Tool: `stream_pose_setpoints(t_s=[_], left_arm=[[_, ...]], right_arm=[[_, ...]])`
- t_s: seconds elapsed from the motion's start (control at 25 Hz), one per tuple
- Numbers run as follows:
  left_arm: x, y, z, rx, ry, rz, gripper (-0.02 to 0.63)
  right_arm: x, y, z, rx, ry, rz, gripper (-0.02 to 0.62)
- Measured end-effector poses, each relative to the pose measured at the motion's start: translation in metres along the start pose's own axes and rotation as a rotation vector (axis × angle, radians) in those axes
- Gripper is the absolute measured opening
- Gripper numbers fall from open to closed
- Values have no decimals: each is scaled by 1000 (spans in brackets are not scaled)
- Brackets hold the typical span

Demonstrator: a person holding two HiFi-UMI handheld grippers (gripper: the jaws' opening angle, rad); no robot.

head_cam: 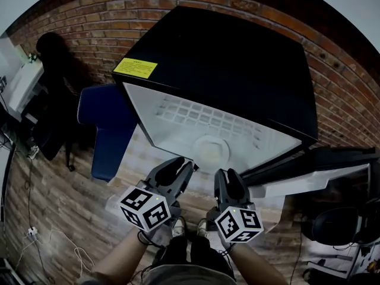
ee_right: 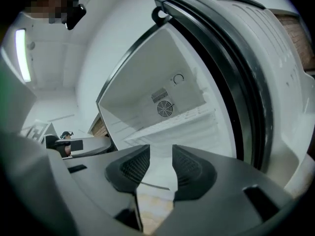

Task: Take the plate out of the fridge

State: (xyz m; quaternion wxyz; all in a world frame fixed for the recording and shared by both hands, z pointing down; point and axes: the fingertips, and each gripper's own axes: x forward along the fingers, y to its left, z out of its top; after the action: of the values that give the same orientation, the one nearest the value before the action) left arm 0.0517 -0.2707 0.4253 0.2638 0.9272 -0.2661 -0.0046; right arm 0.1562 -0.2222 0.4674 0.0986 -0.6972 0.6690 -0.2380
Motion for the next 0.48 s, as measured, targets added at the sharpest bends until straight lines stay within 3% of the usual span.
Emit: stream_pose_setpoints(t_s=[0.48], left_arm=[[29, 50, -58, -357, 28, -14, 143]], right_arm=[[29, -41, -64, 173, 90, -76, 169]])
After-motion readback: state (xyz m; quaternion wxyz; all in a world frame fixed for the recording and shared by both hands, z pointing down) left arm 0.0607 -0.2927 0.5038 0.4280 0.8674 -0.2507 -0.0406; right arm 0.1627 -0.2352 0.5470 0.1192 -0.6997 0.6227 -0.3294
